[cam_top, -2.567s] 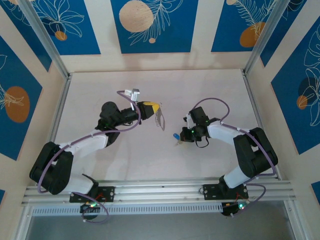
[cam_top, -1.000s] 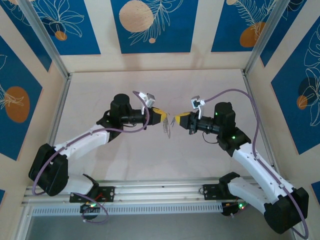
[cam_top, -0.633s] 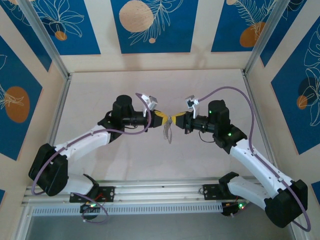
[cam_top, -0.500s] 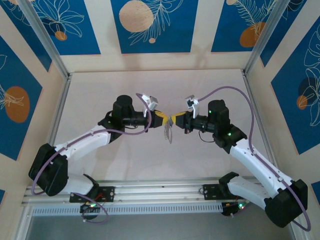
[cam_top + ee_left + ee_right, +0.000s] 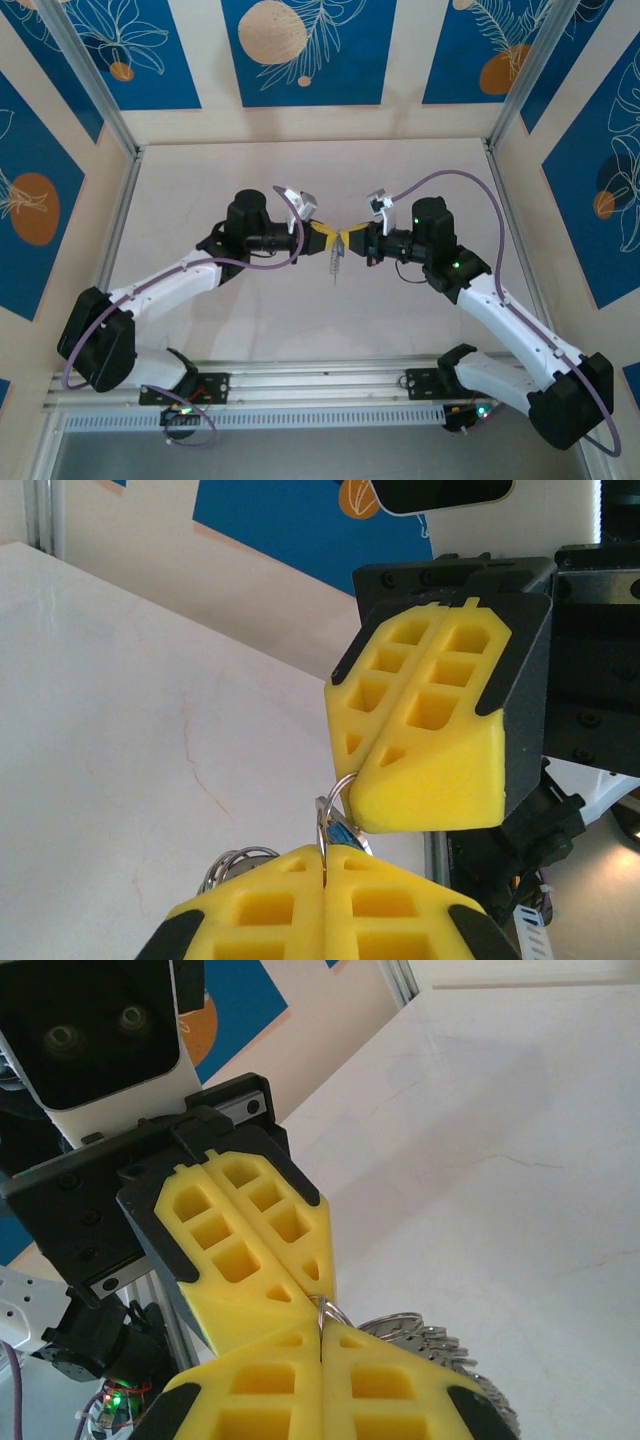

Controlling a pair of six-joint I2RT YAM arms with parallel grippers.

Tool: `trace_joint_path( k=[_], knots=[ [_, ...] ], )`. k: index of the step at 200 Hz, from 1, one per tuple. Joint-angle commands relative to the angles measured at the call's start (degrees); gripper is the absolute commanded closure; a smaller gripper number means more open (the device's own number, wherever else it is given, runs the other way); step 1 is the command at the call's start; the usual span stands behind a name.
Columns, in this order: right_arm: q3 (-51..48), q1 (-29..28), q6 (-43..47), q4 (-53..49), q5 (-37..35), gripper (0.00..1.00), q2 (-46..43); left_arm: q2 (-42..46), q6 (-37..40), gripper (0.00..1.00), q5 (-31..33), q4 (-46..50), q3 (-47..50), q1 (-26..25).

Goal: Put the keys on the keyring

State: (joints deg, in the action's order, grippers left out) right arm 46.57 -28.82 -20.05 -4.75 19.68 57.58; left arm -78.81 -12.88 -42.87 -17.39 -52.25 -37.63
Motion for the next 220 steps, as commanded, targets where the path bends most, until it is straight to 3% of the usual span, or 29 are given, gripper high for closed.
trace_joint_path(
  k=[1,131,220],
  knots=[
    [1.7,-0.6,1.3,-1.5,-0.9,1.00,0.8,1.2,1.7,1.00,-1.3,-1.4,-2.2,-1.1],
    [-0.9,4.4,-0.7,-3.9,1.3,1.00,0.3,3.4,1.5,1.00,0.9,-4.7,0.0,-1.2],
    [-0.4,4.7,-0.4,-1.6,16.1,1.00,4.3,3.1,-1.4,1.00,3.7,-12.0,2.2,-1.2]
  ],
)
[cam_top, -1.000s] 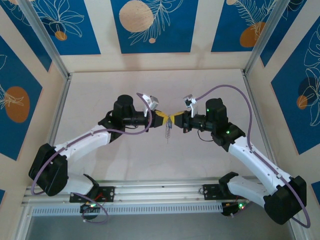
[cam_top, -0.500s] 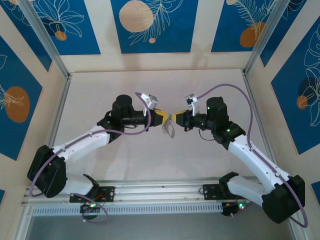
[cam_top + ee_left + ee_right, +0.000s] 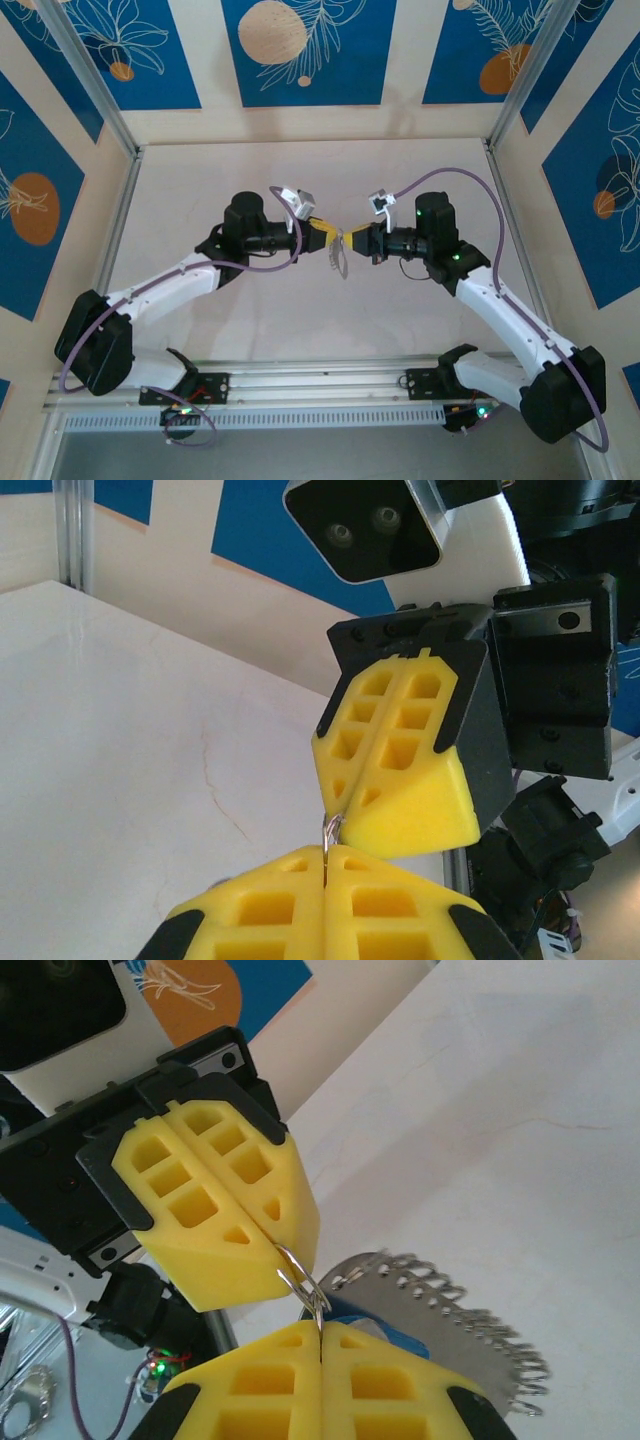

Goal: Put the keys on the keyring

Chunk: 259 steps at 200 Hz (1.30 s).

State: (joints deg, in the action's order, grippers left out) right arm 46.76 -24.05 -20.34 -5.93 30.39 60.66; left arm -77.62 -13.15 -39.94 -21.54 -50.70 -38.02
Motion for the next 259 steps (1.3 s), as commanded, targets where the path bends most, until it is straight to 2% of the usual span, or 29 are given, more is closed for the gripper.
trace_joint_path(
  k=[1,64,104,170,219,225,242,259],
  knots=[
    [-0.6,0.0,-0.1,-0.5,5.5,1.00,1.2,1.9,-1.2,1.00,0.8,-8.0,0.7,-0.8],
    [-2.1,2.1,-1.4,0.6,5.0,1.00,0.4,1.5,-3.7,1.00,2.4,-13.6,2.5,-0.8],
    [-3.0,4.9,-2.9,2.0,8.2,1.00,-0.3,1.6,-4.7,1.00,2.5,-15.3,3.1,-0.8],
    [-2.4,4.1,-3.0,2.4,13.9,1.00,2.2,0.5,-7.3,1.00,2.7,-19.5,3.2,-0.8],
    [-1.8,1.8,-3.3,3.4,13.9,1.00,4.5,-1.0,-10.3,1.00,3.1,-23.8,3.5,-0.8],
    [-1.9,2.0,-3.4,3.4,13.3,0.95,4.4,-1.3,-10.7,1.00,3.2,-24.3,3.5,-0.8],
    [-2.8,3.7,-4.5,4.2,12.6,0.71,2.9,-1.9,-11.9,1.00,3.5,-25.6,3.5,-0.8],
    [-4.2,6.0,-6.4,5.9,12.6,0.62,0.4,-2.6,-13.6,1.00,3.8,-27.0,3.7,-0.8]
  ],
)
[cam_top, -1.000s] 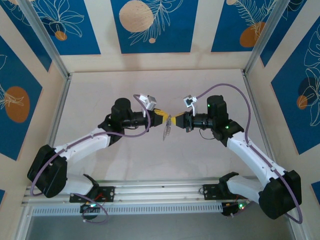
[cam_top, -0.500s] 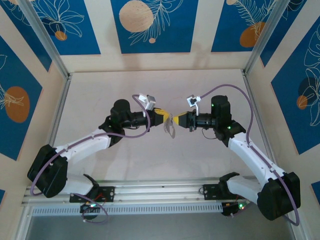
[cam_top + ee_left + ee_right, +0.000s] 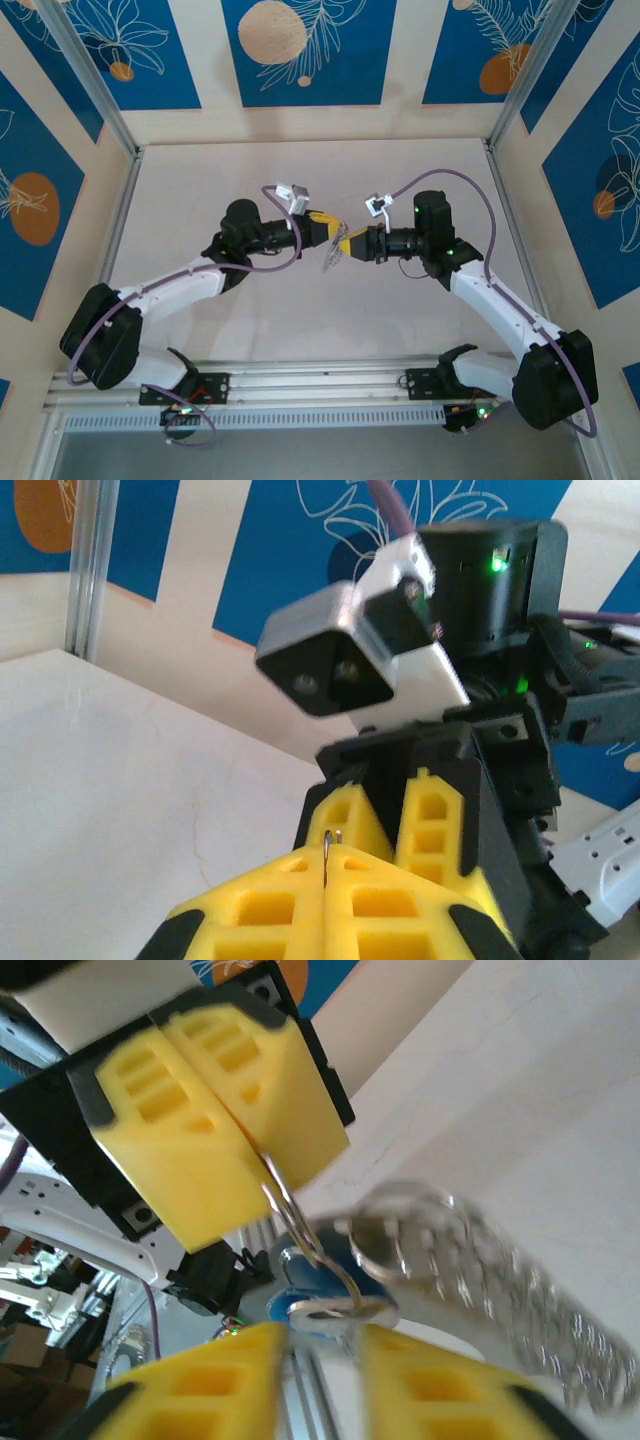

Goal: Put the keys on the keyring

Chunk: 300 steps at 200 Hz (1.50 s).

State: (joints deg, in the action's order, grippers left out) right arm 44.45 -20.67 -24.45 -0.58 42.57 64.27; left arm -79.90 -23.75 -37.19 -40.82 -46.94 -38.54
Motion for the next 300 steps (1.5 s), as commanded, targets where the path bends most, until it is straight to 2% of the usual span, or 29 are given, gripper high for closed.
trace_joint_path(
  k=[1,41,85,111,153,227,246,267,300],
  knots=[
    [-2.0,2.8,-2.5,0.7,0.4,0.62,-3.3,-0.4,-3.1,1.00,1.1,-7.8,-0.1,-0.3],
    [-4.7,5.8,-6.8,5.1,-1.2,0.60,-9.5,-2.1,-7.3,1.00,1.6,-12.7,0.5,-0.2],
    [-6.5,6.5,-12.4,14.7,-8.2,0.60,-12.2,-4.8,-13.3,1.00,1.7,-20.6,1.4,-0.2],
    [-7.3,6.5,-15.3,21.4,-10.5,0.59,-11.0,-6.1,-15.6,1.00,1.9,-24.0,1.7,-0.2],
    [-7.8,5.3,-19.7,31.3,-10.0,0.56,-5.7,-7.2,-18.0,1.00,2.6,-27.0,2.1,-0.1],
    [-6.9,0.7,-19.7,34.1,-12.5,0.58,-1.9,-8.4,-19.7,1.00,3.1,-29.5,2.7,-0.2],
    [-6.8,0.0,-19.6,34.2,-12.6,0.62,-1.0,-8.6,-20.0,1.00,3.2,-29.9,2.7,-0.2],
    [-6.9,-0.4,-19.4,34.0,-12.5,0.71,-0.6,-8.6,-19.8,1.00,3.3,-30.1,2.8,-0.2],
    [-7.3,-0.5,-19.0,33.7,-12.4,0.93,-0.7,-8.8,-19.8,1.00,3.5,-30.4,2.9,-0.2]
  ],
)
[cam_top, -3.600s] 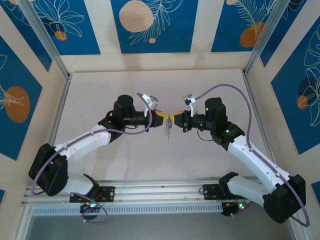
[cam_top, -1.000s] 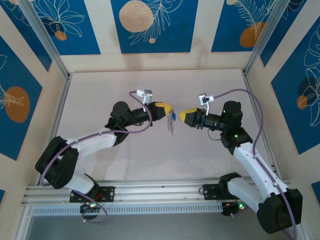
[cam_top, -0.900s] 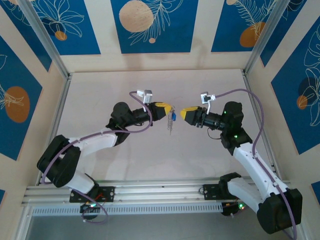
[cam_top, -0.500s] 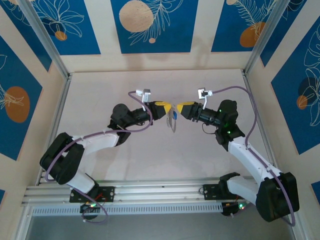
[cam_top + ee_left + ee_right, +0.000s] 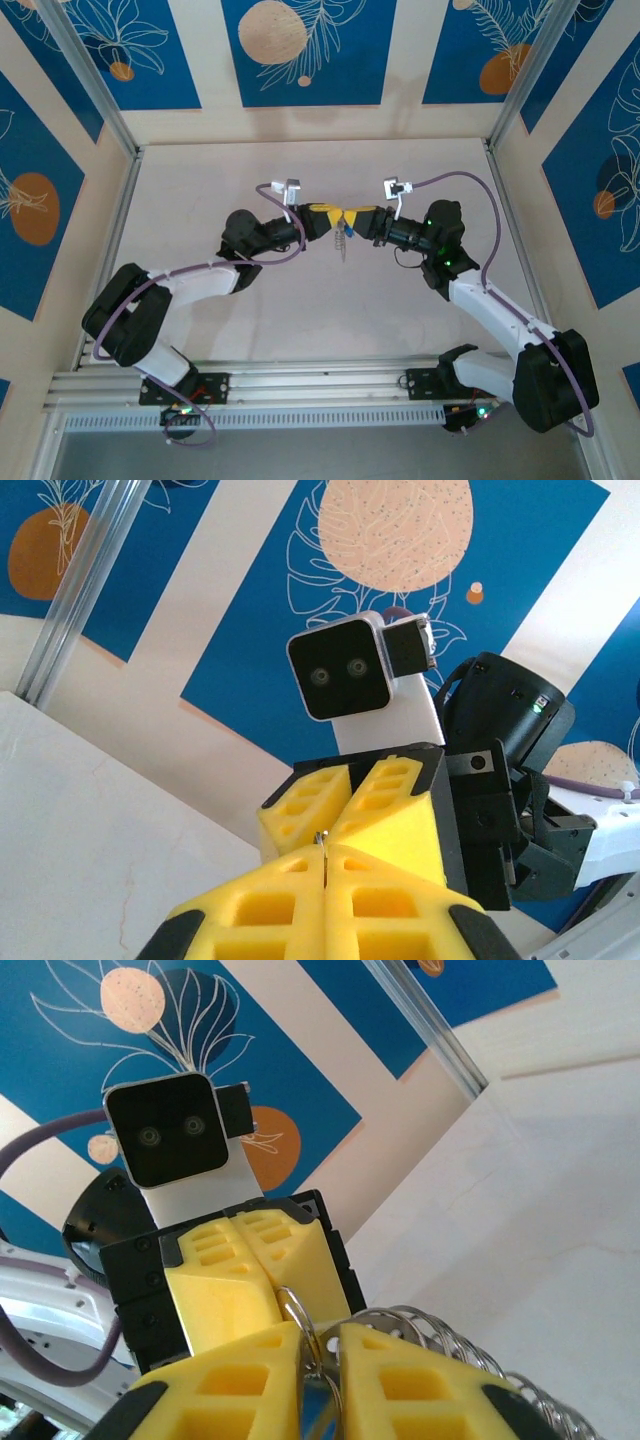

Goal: Put the keys on the keyring

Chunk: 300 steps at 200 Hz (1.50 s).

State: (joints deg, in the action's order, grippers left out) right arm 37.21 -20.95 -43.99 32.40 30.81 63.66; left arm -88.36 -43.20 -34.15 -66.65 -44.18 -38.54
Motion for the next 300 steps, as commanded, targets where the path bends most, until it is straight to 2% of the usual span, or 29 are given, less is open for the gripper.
trace_joint_path(
  k=[1,13,56,72,91,119,156,195,234,269,300],
  knots=[
    [0.0,-0.2,0.6,0.7,-0.6,0.93,-0.1,-0.4,-0.4,1.00,0.4,-4.5,0.2,-0.2],
    [-0.1,-0.2,0.7,0.7,-0.7,1.00,-0.2,-0.6,-0.5,1.00,0.4,-4.7,0.1,-0.1],
    [1.8,0.6,2.3,-1.4,-0.8,1.00,0.4,-1.0,-0.7,1.00,-0.6,-4.7,-0.5,0.3],
    [3.3,1.4,3.3,-3.1,0.0,1.00,1.6,-0.4,-0.7,0.82,-1.8,-3.5,-0.6,1.4],
    [6.0,2.7,4.8,-5.4,3.3,1.00,3.9,1.2,0.1,0.71,-3.2,-1.3,-0.5,3.2],
    [9.9,4.2,7.7,-9.7,6.5,1.00,7.5,4.0,2.6,0.62,-7.4,5.7,-1.9,6.4],
    [14.9,5.0,12.4,-14.6,9.8,1.00,12.2,6.2,10.0,0.52,-13.0,19.6,-6.2,9.9],
    [21.7,5.2,19.1,-22.1,16.6,1.00,17.5,4.1,16.5,0.49,-20.3,32.9,-13.6,13.8],
    [24.9,5.3,21.3,-23.9,22.3,1.00,21.4,-0.2,17.2,0.48,-27.2,38.1,-20.5,18.1],
    [26.5,5.1,20.9,-24.1,23.7,1.00,23.5,-4.4,20.2,0.51,-31.1,46.4,-26.3,18.6],
    [27.6,4.7,20.7,-24.0,24.1,1.00,24.6,-7.0,20.4,0.55,-33.1,48.0,-28.4,18.6]
  ],
)
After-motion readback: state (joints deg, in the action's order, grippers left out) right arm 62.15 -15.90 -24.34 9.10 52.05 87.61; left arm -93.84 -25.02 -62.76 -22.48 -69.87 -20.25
